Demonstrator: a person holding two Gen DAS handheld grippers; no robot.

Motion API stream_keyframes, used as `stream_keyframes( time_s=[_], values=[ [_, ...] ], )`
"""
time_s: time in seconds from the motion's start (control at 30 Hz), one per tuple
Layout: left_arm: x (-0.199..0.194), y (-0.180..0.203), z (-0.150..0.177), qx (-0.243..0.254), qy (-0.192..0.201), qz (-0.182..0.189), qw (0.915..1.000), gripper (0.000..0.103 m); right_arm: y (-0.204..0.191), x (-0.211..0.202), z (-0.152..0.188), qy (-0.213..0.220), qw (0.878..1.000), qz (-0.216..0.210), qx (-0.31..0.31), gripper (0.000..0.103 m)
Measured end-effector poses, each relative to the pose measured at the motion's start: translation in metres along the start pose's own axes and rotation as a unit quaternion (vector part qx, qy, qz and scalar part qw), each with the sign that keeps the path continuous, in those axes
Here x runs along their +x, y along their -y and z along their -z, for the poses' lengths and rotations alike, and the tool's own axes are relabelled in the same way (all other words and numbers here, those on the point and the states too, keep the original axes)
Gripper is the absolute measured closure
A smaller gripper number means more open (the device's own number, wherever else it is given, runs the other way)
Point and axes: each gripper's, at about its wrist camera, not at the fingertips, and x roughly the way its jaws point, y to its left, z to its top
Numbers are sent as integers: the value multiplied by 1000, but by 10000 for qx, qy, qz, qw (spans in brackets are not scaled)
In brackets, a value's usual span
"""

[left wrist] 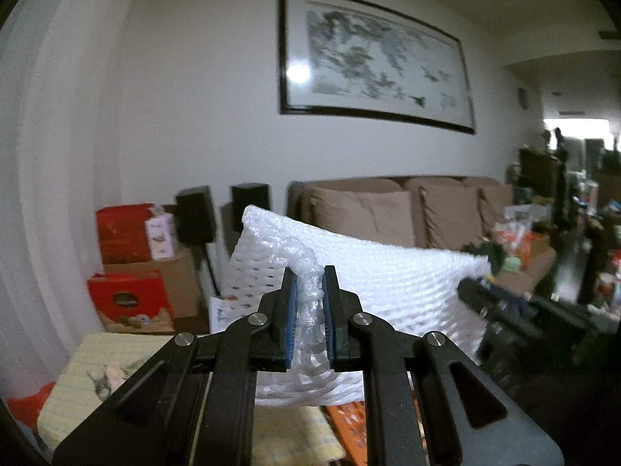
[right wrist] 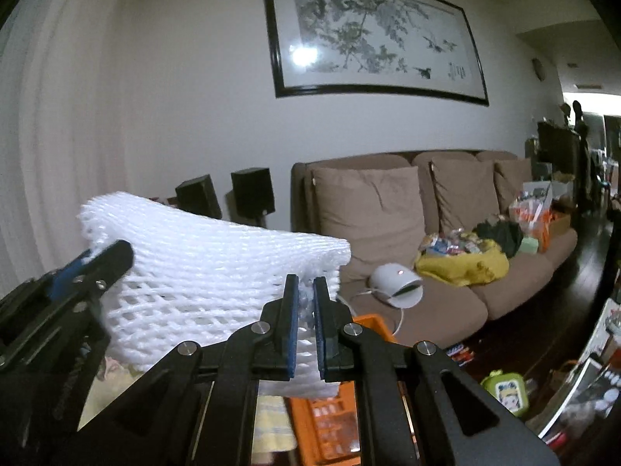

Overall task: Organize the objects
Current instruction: 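Carry the held mesh sheet with both grippers over the orange basket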

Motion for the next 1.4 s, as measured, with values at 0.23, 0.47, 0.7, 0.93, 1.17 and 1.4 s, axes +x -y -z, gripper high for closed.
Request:
stream_keyframes(
  time_s=[0.23, 0.47, 0.7, 0.93, 1.17, 1.4],
  values=[
    [-5, 42, 2, 357, 214, -66, 9991, 92, 52, -29, 4, 58, 9997, -239, 95, 97],
    [-22, 48, 13, 273, 461, -234, 9983, 92, 52, -29, 14, 100, 9994, -308, -100, 97],
    [-46, 38, -1, 233, 1125, -368, 9927, 92, 51, -27, -1, 389, 9953, -882, -121, 97],
    [-27, 48, -9, 223, 1045, -236, 9940, 91, 48, -21, -3, 492, 9967, -437, -470, 97],
    [-2, 66, 10, 365, 727, -85, 9967, 91, 66, -9, -3, 510, 9970, 177, -549, 97],
    [9, 70, 25, 414, 503, -25, 9979, 91, 75, 0, -3, 479, 9963, 422, -568, 96]
  ],
)
